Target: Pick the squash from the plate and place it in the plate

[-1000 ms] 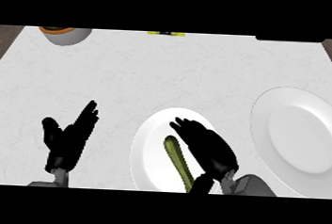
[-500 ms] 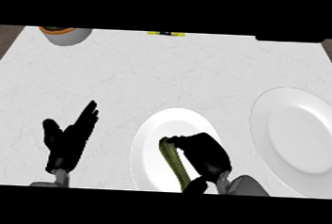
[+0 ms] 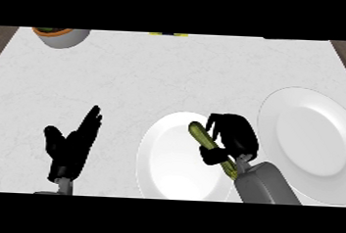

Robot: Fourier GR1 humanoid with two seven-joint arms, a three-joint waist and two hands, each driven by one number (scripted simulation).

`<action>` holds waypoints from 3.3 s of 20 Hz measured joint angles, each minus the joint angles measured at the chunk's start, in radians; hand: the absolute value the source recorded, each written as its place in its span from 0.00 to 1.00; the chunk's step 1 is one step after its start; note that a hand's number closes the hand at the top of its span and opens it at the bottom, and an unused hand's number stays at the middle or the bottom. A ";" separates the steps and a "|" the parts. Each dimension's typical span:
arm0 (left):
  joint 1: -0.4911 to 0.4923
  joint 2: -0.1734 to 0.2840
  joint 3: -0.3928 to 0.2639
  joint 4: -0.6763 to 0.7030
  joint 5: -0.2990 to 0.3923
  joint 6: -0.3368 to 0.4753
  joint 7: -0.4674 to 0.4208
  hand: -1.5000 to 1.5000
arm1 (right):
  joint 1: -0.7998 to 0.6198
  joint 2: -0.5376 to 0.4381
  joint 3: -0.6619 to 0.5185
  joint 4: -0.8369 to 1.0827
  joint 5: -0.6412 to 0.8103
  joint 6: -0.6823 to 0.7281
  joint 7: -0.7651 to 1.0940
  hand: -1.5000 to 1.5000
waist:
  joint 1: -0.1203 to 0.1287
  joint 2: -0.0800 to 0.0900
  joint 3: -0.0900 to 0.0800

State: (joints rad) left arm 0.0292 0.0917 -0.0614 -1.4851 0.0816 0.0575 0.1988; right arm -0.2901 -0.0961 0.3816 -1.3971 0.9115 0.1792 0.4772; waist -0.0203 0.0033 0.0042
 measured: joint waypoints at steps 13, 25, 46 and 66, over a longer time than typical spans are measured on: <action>-0.007 0.007 -0.014 -0.031 0.000 -0.018 0.006 0.50 | -0.295 -0.025 -0.392 0.113 0.420 -0.375 0.613 1.00 | 0.054 0.018 -0.009; -0.033 0.000 -0.032 -0.014 0.000 -0.032 0.026 0.50 | -0.448 0.009 -0.617 0.120 0.924 -0.505 0.738 1.00 | 0.080 0.022 -0.003; -0.003 -0.004 -0.007 -0.006 0.007 -0.019 0.022 0.50 | -0.139 0.096 -0.949 -0.052 1.241 -0.804 0.727 1.00 | 0.034 0.000 0.003; 0.003 -0.004 0.009 0.007 0.007 -0.029 -0.001 0.50 | 0.002 0.061 -1.087 0.175 0.515 -1.210 0.456 0.00 | 0.021 -0.008 0.003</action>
State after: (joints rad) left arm 0.0319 0.0880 -0.0529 -1.4782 0.0884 0.0281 0.1980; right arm -0.2882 -0.0352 -0.7053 -1.2220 1.4262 -1.0307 0.9336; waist 0.0010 -0.0043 0.0075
